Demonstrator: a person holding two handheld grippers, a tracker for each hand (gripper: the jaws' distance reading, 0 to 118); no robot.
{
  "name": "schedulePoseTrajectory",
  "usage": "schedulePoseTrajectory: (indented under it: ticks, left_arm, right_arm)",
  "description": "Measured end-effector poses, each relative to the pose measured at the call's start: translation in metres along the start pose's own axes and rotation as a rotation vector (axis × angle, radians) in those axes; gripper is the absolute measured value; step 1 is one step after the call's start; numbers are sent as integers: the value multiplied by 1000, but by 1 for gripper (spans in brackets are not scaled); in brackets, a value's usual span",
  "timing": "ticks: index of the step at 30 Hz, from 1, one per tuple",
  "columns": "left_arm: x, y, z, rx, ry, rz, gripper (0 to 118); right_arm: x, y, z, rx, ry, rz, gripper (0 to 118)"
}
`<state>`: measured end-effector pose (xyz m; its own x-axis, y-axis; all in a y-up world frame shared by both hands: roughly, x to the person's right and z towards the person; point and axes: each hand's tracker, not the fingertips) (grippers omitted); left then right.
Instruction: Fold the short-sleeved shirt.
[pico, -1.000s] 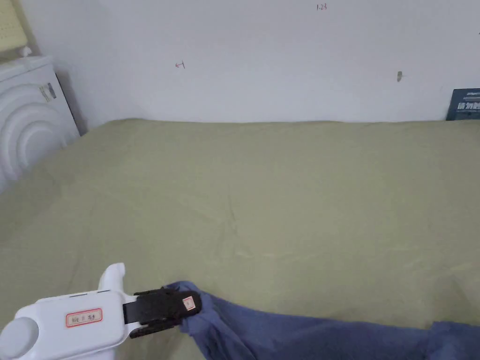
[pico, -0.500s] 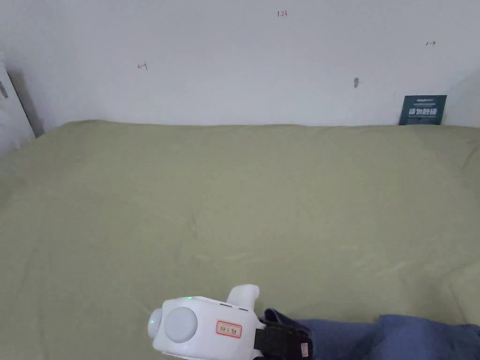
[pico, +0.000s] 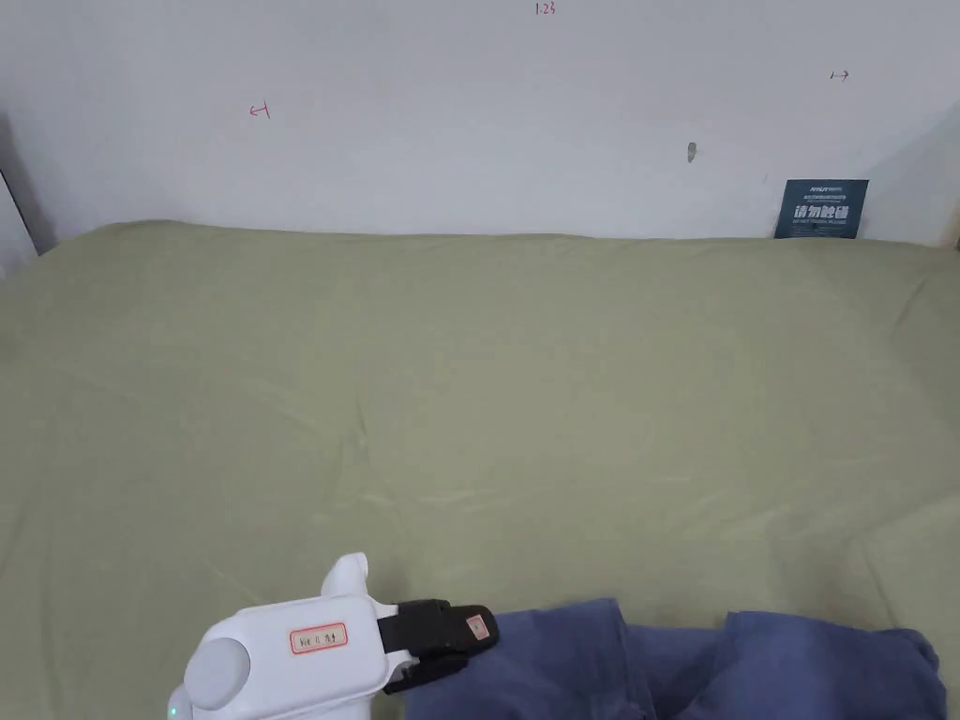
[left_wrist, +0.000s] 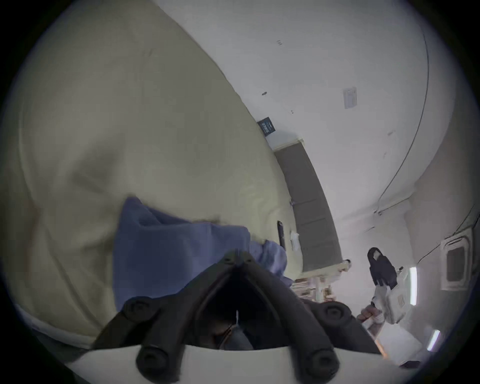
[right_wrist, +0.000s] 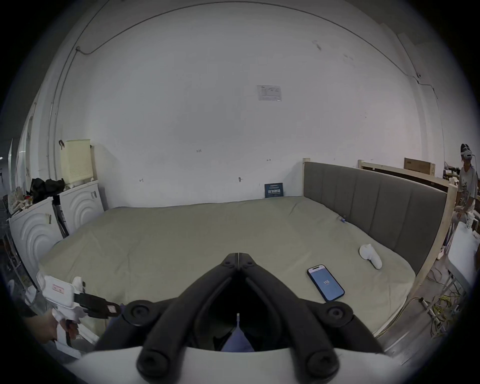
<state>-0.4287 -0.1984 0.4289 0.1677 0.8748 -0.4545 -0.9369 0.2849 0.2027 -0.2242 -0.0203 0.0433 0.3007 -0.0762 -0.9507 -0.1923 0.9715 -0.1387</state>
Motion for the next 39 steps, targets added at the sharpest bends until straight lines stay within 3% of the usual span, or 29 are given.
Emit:
schedulePoseTrajectory:
  ticks: [12,15,21,26,28,30,31,32,34,39]
  left_arm:
    - [-10,-68,-104,-223,-6,-35,0]
    - [-8,-77,-103,-198,-79,34,0]
    - [9,-75,-97,-253,-84,-62,0]
    - [11,-23,-38,-216,-8,-112,1]
    - [2,3,-9,-227,-13,-85,16]
    - [0,19,19,-233,26,8,76]
    - [-7,25,30,-244,39,17,97]
    - [-13,29,38,-244,76,7,103]
    - [-33,39,48,-207,122,5,103]
    - [-70,28,42,-183,54,244,102]
  right_arm:
    - [-2,7,13,27,4,32,0]
    - [-2,6,13,25,6,36,0]
    - [-6,1,8,0,20,36,0]
    - [-6,-1,6,-9,26,36,0]
    - [-6,-1,5,-7,25,34,0]
    - [-7,0,2,-4,30,26,0]
    - [-7,1,2,-3,35,22,0]
    - [-8,1,1,-2,38,20,0]
    - [-10,1,1,1,43,22,0]
    - [-15,1,1,-11,55,40,0]
